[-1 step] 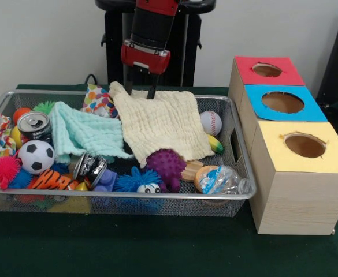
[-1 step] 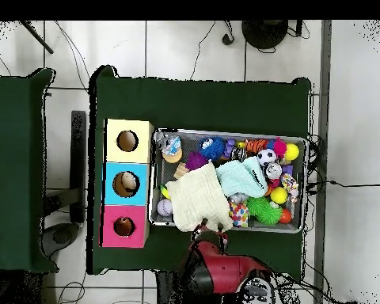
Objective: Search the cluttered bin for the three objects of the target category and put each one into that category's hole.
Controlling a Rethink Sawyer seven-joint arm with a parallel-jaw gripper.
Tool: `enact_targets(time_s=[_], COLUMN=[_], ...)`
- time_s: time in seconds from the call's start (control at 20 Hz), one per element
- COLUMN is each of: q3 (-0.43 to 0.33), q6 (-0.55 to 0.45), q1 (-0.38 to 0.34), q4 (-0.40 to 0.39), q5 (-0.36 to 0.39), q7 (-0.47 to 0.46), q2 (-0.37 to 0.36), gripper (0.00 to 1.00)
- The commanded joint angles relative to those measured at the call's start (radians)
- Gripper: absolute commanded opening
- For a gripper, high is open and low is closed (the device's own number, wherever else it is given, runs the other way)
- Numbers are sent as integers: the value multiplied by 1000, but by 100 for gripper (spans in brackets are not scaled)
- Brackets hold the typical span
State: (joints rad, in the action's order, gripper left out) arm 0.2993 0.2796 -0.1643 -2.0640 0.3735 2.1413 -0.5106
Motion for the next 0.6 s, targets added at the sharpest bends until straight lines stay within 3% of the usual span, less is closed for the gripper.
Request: enact_targets(time_s=[0.05,0.6], q3=[16,27], q6=[125,165], q1=[22,30], q4=[124,150], q5=[-93,-134], q7=[126,97], q2=[118,164], gripper=[100,100])
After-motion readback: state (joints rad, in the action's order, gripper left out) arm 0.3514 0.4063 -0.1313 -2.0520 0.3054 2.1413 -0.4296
